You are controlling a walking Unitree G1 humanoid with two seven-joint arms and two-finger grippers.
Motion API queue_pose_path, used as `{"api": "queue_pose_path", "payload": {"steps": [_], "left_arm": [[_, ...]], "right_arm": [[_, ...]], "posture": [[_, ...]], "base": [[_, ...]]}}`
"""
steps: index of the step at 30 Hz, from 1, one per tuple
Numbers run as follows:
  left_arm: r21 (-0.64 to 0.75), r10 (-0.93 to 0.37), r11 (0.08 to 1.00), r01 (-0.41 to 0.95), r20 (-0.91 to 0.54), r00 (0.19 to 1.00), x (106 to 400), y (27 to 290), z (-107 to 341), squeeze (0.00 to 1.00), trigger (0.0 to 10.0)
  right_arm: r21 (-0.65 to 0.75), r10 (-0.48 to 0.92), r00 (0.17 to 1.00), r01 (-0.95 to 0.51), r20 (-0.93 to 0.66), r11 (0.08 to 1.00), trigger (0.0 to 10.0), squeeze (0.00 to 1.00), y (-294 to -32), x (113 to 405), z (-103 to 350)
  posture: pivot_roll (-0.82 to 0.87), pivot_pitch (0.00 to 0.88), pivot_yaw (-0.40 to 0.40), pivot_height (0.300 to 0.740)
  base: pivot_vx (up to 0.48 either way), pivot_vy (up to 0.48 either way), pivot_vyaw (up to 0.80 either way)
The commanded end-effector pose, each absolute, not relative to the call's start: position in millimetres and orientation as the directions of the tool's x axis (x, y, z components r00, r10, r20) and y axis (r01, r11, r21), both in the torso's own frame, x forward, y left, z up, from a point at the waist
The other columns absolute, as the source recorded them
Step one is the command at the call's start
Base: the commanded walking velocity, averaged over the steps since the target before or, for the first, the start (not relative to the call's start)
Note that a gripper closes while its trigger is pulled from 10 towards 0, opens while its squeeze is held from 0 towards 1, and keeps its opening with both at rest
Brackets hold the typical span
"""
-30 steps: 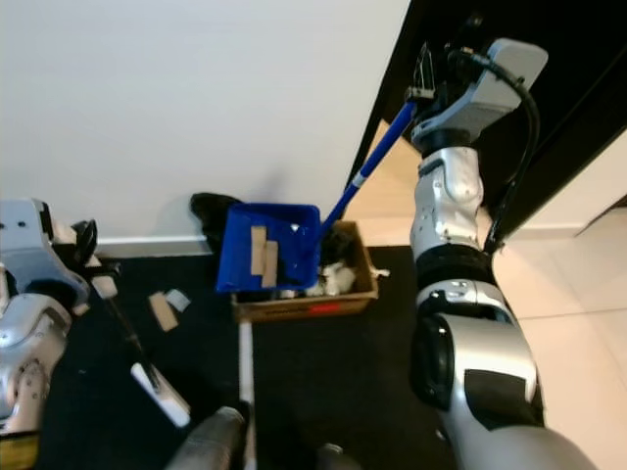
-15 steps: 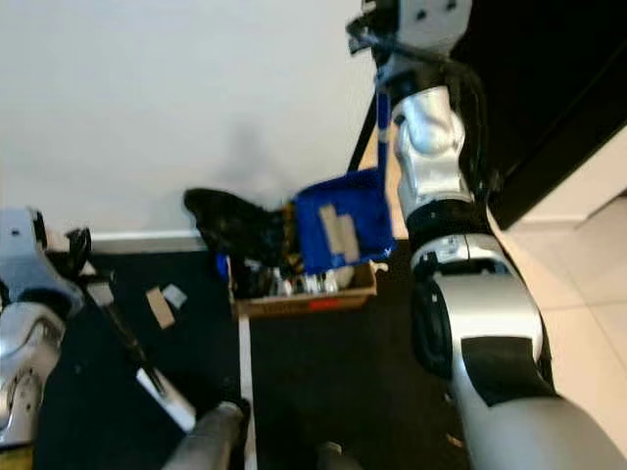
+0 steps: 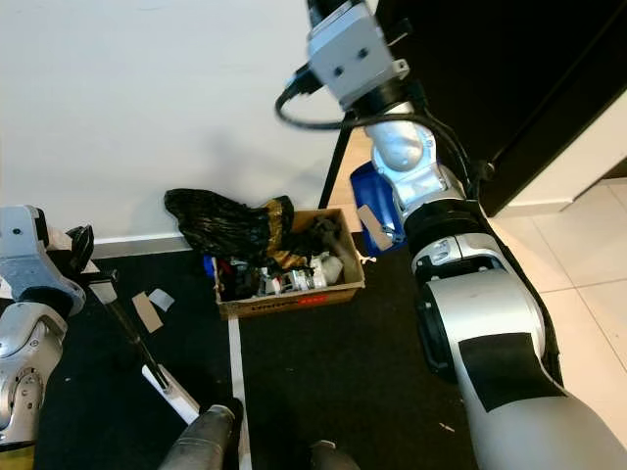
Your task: Sweep floor
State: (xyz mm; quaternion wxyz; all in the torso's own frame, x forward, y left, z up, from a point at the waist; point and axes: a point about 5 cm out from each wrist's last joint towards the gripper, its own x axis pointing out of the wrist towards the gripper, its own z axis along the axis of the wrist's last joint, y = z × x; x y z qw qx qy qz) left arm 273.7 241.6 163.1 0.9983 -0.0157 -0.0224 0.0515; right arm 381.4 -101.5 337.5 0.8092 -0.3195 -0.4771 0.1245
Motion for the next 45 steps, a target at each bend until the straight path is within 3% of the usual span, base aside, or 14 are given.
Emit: {"api": "queue_pose_path", "payload": {"steps": [1, 12, 21, 22, 23, 25, 31, 38, 45], "left_arm": [[-0.048, 0.095, 0.995, -0.093, 0.042, 0.995, 271, 237, 161, 0.00, 10.0], [-0.053, 0.098, 0.994, -0.095, 0.045, 0.994, 270, 236, 161, 0.00, 10.0], [-0.056, 0.091, 0.995, -0.089, 0.043, 0.995, 270, 234, 160, 0.00, 10.0], [-0.054, 0.086, 0.995, -0.084, 0.039, 0.996, 271, 233, 158, 0.00, 10.0], [-0.054, 0.086, 0.995, -0.084, 0.039, 0.996, 271, 233, 158, 0.00, 10.0], [-0.050, 0.078, 0.996, -0.077, 0.033, 0.996, 271, 231, 157, 0.00, 10.0], [-0.049, 0.042, 0.998, -0.042, 0.004, 0.999, 267, 225, 151, 0.00, 10.0], [-0.115, -0.006, 0.993, -0.001, -0.061, 0.998, 260, 213, 139, 0.00, 10.0], [-0.133, 0.018, 0.991, -0.026, -0.064, 0.998, 257, 215, 137, 0.00, 10.0]], "right_arm": [[-0.681, 0.589, 0.398, 0.136, 0.703, 0.720, 10.0, 0.00, -84, 371, 351], [-0.655, 0.582, 0.334, 0.176, 0.742, 0.734, 10.0, 0.00, -73, 366, 352], [-0.586, 0.483, 0.399, 0.192, 0.780, 0.788, 10.0, 0.00, -93, 373, 347], [-0.443, 0.329, 0.506, 0.120, 0.797, 0.888, 10.0, 0.00, -114, 382, 343], [-0.443, 0.329, 0.506, 0.120, 0.797, 0.888, 10.0, 0.00, -114, 382, 343], [-0.291, 0.201, 0.599, 0.056, 0.775, 0.955, 10.0, 0.00, -131, 389, 330], [-0.104, 0.083, 0.738, -0.017, 0.669, 0.994, 10.0, 0.00, -145, 393, 283], [0.070, -0.007, 0.827, -0.039, 0.563, 0.997, 10.0, 0.00, -159, 383, 240], [0.032, 0.072, 0.860, -0.102, 0.505, 0.994, 10.0, 0.00, -158, 365, 205]], "posture": [[0.37, 0.159, -0.104, 0.740], [0.38, 0.154, -0.111, 0.740], [0.37, 0.151, -0.109, 0.740], [0.37, 0.151, -0.108, 0.740], [0.37, 0.151, -0.108, 0.740], [0.36, 0.153, -0.107, 0.740], [0.35, 0.169, -0.092, 0.740], [0.33, 0.184, -0.084, 0.740], [0.31, 0.194, -0.081, 0.740]], "base": [[0.000, 0.000, 0.00], [0.000, 0.000, 0.00], [0.000, 0.000, 0.00], [0.000, 0.000, 0.00], [0.000, 0.000, 0.00], [0.000, 0.000, 0.00], [0.000, 0.000, 0.00], [0.000, 0.000, 0.00], [0.000, 0.000, 0.00]]}}
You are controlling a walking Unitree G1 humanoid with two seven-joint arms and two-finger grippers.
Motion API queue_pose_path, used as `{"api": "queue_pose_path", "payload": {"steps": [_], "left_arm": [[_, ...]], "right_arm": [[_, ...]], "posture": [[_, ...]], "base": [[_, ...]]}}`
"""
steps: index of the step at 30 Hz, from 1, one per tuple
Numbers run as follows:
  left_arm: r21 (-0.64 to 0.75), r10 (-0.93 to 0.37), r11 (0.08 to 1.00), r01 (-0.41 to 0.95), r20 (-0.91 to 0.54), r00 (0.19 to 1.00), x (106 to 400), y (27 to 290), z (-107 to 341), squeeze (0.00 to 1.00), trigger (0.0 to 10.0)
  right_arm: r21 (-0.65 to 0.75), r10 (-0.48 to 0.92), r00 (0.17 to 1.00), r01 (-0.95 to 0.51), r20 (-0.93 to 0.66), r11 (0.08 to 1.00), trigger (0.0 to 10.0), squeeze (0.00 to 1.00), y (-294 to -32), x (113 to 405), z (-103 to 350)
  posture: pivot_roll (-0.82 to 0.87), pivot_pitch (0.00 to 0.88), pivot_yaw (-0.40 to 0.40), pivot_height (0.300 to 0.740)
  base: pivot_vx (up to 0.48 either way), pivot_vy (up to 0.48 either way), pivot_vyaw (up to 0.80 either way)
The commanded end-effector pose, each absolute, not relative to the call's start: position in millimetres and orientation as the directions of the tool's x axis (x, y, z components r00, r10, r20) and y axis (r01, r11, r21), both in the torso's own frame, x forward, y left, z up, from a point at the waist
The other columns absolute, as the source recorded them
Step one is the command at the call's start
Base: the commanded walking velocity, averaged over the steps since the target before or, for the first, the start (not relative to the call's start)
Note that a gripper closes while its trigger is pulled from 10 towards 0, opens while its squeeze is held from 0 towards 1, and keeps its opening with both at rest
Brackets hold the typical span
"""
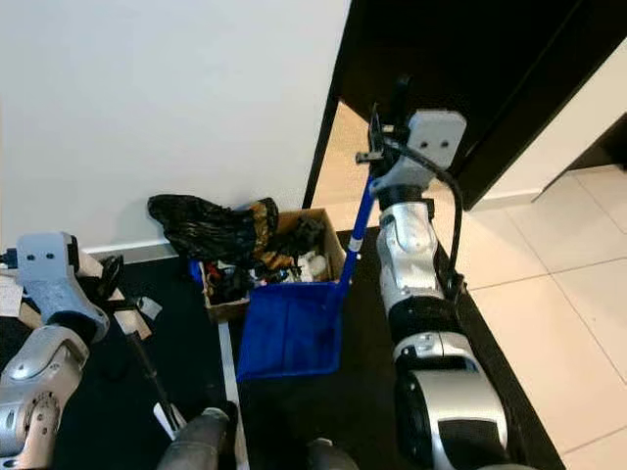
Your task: Sweep floor
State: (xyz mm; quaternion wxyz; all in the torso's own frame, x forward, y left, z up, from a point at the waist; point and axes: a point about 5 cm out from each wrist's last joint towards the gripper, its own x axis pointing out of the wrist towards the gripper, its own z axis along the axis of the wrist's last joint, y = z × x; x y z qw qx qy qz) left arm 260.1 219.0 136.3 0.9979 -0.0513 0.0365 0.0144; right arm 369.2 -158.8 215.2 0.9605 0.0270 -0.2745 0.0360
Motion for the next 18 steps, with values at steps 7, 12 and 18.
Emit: {"api": "queue_pose_path", "payload": {"steps": [7, 12, 18], "left_arm": [[-0.029, -0.023, 0.999, 0.021, -0.066, 0.998, 257, 208, 136, 0.00, 10.0], [-0.012, -0.042, 0.999, 0.041, -0.065, 0.997, 258, 203, 136, 0.00, 10.0], [0.001, -0.081, 0.997, 0.081, -0.078, 0.994, 262, 200, 132, 0.00, 10.0]], "right_arm": [[0.160, 0.090, 0.910, -0.167, 0.405, 0.973, 10.0, 0.00, -141, 352, 168], [0.228, 0.091, 0.932, -0.180, 0.351, 0.957, 10.0, 0.00, -135, 348, 153], [0.139, 0.083, 0.938, -0.137, 0.338, 0.981, 10.0, 0.00, -139, 334, 143]], "posture": [[0.32, 0.190, -0.084, 0.740], [0.33, 0.186, -0.072, 0.740], [0.30, 0.170, -0.007, 0.740]], "base": [[0.000, 0.000, 0.00], [0.000, 0.000, 0.00], [0.000, 0.000, 0.00]]}}
